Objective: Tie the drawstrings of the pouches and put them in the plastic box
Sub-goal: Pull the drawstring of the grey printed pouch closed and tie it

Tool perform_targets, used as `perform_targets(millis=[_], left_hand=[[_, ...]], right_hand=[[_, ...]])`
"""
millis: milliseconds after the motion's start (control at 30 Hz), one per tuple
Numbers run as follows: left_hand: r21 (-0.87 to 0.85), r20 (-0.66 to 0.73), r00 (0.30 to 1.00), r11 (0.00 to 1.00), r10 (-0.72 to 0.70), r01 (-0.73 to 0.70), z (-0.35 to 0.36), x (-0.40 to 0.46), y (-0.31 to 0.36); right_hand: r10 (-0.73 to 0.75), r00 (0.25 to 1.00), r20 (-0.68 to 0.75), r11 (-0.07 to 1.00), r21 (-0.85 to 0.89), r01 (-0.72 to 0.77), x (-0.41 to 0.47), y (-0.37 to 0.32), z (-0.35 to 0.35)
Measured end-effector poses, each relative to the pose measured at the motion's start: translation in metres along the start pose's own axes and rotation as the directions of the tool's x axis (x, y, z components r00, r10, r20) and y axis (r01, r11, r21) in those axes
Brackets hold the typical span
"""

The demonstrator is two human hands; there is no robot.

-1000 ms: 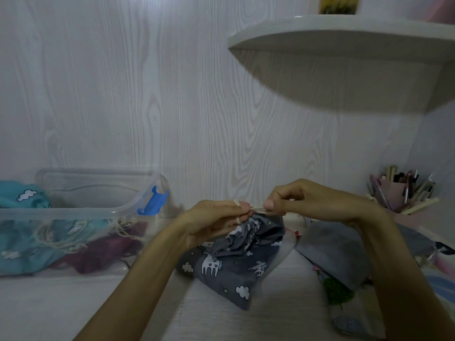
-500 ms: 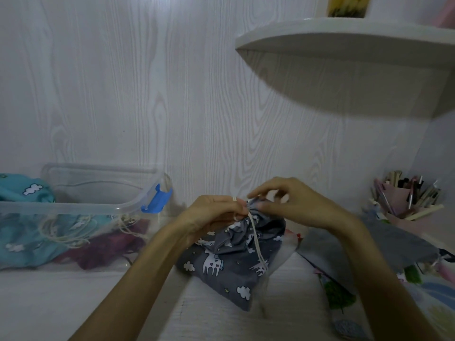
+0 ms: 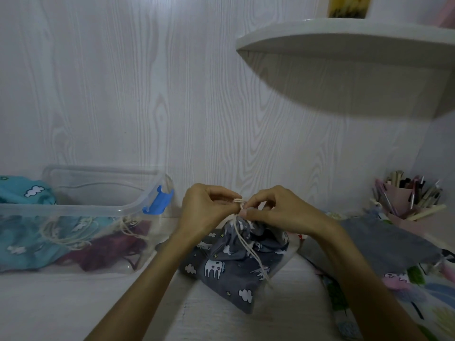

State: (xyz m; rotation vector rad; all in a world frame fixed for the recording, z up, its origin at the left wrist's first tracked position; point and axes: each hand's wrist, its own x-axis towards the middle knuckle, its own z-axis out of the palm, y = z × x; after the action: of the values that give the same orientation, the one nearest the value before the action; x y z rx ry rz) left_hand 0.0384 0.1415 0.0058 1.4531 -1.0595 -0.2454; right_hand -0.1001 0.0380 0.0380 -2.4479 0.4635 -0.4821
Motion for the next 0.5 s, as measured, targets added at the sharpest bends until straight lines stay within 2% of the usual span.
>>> perform_targets(millis=[100, 167, 300, 433, 500], left_hand=[[-0.014, -0.032, 0.999, 1.0, 0.021, -0.022, 0.0012, -0.0016, -0.0045], [0.053, -0.053, 0.997, 0.997, 0.058, -0.055, 0.0019, -0.0022, -0.0065], [0.169, -0.051, 0.992, 0.98, 0.112, -0.101, 0.0009, -0.0018, -0.0064], [0.181, -0.037, 0.991, 0.976, 0.131, -0.122, 0.0001, -0.0016, -0.0066], [0.155, 0.015, 0.993, 0.98, 0.121, -0.122, -0.0022, -0.0016, -0.0051]], right_hand=[[0.135, 0.991, 0.007, 0.988, 0.081, -0.135, 0.0033, 0.0039, 0.0011], [0.208, 0.978, 0.015, 0.971, 0.117, -0.209, 0.005, 0.006, 0.0016], [0.165, 0.985, 0.042, 0.963, 0.211, -0.17, 0.0028, 0.0052, 0.0014], [0.145, 0.989, 0.019, 0.956, 0.255, -0.145, 0.0015, 0.0028, -0.0003], [0.169, 0.986, 0.009, 0.944, 0.287, -0.165, 0.0006, 0.0028, -0.0004]])
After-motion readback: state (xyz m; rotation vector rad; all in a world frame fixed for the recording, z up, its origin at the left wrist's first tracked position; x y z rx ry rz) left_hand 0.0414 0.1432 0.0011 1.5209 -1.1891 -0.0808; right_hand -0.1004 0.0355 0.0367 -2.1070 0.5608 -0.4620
